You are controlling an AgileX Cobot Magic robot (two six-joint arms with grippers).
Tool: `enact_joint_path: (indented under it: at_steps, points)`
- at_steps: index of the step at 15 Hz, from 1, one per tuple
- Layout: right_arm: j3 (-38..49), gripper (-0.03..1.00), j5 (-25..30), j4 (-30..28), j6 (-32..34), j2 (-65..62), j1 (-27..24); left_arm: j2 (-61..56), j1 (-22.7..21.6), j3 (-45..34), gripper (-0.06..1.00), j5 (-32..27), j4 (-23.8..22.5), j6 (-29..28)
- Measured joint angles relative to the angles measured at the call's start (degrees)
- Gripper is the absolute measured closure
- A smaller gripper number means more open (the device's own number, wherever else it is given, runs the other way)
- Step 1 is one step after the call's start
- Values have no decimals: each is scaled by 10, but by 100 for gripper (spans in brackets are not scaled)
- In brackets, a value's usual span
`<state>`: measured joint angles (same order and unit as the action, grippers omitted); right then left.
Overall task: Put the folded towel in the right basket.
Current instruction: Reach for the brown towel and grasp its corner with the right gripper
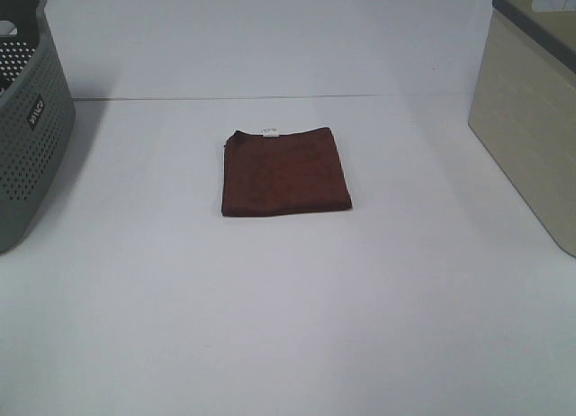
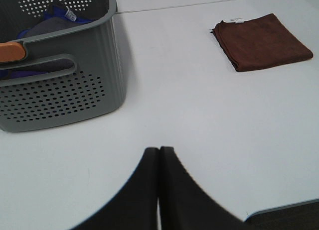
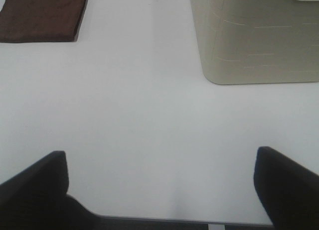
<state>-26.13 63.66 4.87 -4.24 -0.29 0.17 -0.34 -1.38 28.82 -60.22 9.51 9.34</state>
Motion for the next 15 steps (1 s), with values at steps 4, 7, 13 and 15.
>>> enact_joint_path:
  at_steps: [4, 7, 13, 15]
  points:
    - [0, 0, 0, 0, 0, 0, 0, 0, 0, 0, 94, 0, 0, 0]
    - [0, 0, 0, 0, 0, 0, 0, 0, 0, 0, 94, 0, 0, 0]
    - [0, 0, 0, 0, 0, 0, 0, 0, 0, 0, 94, 0, 0, 0]
    - [0, 0, 0, 0, 0, 0, 0, 0, 0, 0, 94, 0, 0, 0]
